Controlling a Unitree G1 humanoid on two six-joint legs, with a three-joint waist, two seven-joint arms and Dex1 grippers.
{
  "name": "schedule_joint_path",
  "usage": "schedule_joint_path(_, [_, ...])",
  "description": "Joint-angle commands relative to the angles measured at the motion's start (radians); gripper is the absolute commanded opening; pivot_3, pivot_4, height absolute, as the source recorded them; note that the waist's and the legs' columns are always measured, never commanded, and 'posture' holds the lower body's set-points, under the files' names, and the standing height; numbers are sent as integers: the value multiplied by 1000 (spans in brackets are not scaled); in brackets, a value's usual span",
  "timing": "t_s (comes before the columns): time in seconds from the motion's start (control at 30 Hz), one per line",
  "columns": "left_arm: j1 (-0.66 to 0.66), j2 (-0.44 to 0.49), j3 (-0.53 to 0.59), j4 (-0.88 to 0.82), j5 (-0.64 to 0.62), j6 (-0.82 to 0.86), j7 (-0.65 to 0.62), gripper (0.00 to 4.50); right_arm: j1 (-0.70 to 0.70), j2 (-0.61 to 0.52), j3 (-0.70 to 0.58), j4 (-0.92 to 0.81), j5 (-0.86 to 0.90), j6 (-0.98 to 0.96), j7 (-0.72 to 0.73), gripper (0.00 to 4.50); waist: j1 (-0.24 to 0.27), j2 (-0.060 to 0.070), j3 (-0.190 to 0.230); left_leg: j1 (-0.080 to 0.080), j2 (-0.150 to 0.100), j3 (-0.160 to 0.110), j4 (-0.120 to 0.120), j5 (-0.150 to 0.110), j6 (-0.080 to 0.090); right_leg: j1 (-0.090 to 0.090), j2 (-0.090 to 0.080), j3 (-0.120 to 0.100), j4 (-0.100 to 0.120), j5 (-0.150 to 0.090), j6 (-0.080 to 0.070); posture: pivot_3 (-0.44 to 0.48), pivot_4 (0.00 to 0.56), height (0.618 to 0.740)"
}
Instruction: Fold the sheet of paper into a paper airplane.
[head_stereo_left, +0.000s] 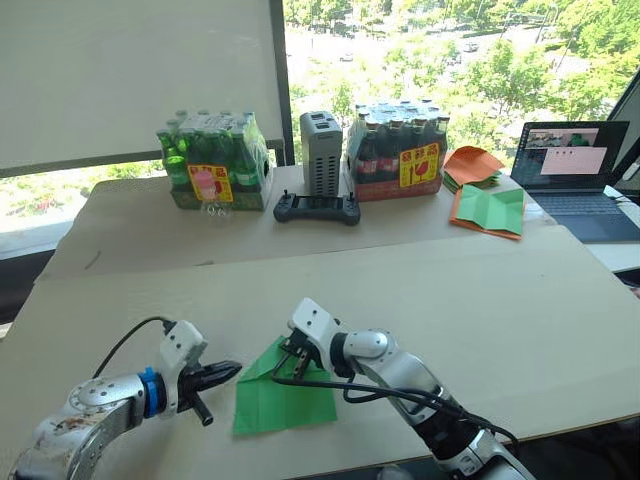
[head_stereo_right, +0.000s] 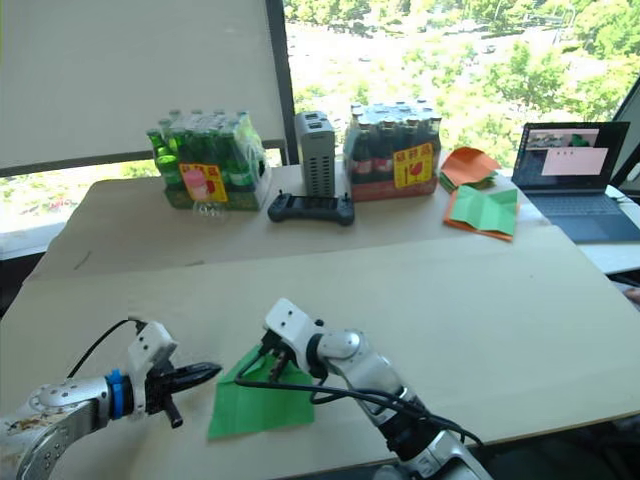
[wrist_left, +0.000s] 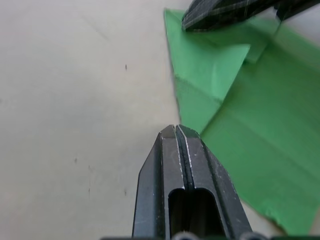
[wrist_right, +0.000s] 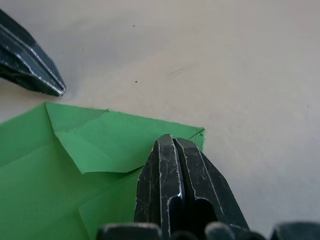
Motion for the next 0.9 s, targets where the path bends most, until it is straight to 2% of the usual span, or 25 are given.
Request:
schedule_joint_path(0.03, [-56,-35,64,-65,-116,47,25,19,9,7,-13,-37,19,-15,9,0,-1,0,0,0,0,0,0,0,0,0,0,0,0,0,0,0,150,728])
schedule_joint_path(0.1, [-70,-49,66,-80,-148,69,35,19,13,12,-34,-71,38,-22,9,0,-1,0,0,0,0,0,0,0,0,-1,0,0,0,0,0,0,150,728])
schedule_joint_path(0.37, [-55,-51,6,-67,-106,56,55,19,49,46,-132,-207,106,-49,-27,0,-4,-1,2,-1,1,0,-1,-1,-1,-2,1,0,-1,0,0,0,150,728])
schedule_joint_path(0.63, [-65,-68,1,-58,-112,53,68,19,81,21,-158,-296,140,-31,-29,0,-5,-1,2,-1,1,0,0,-1,-1,-2,1,0,-1,0,0,0,150,727])
schedule_joint_path(0.67, [-68,-68,2,-56,-113,53,68,19,86,13,-156,-299,140,-35,-27,0,-10,0,2,-3,-1,-6,0,-1,-1,2,-3,-4,1,0,0,0,150,726])
schedule_joint_path(0.73, [-71,-66,-6,-50,-105,50,64,19,94,0,-166,-301,149,-32,-26,0,-19,1,2,-14,-9,-30,4,0,0,17,-24,-25,2,-6,-1,0,150,725])
schedule_joint_path(0.8, [-72,-58,-25,-44,-89,44,54,19,99,-16,-180,-304,157,-20,-23,0,-23,5,5,-15,-34,-65,11,4,-1,18,-23,-34,9,-14,4,0,150,725])
schedule_joint_path(0.83, [-70,-53,-33,-42,-83,41,49,19,101,-26,-181,-309,156,-17,-20,0,-12,3,5,-16,-40,-76,17,7,-2,6,-21,-26,15,-15,4,0,150,725])
schedule_joint_path(0.87, [-70,-51,-46,-38,-75,36,44,19,109,-44,-187,-319,160,-13,-13,0,-3,3,5,-16,-38,-72,17,6,-2,2,-19,-25,15,-14,2,0,150,725])
schedule_joint_path(0.9, [-71,-49,-60,-34,-64,29,38,19,119,-64,-194,-330,165,-6,-7,0,1,3,5,-17,-37,-69,16,7,-3,6,-20,-25,15,-14,2,0,150,725])
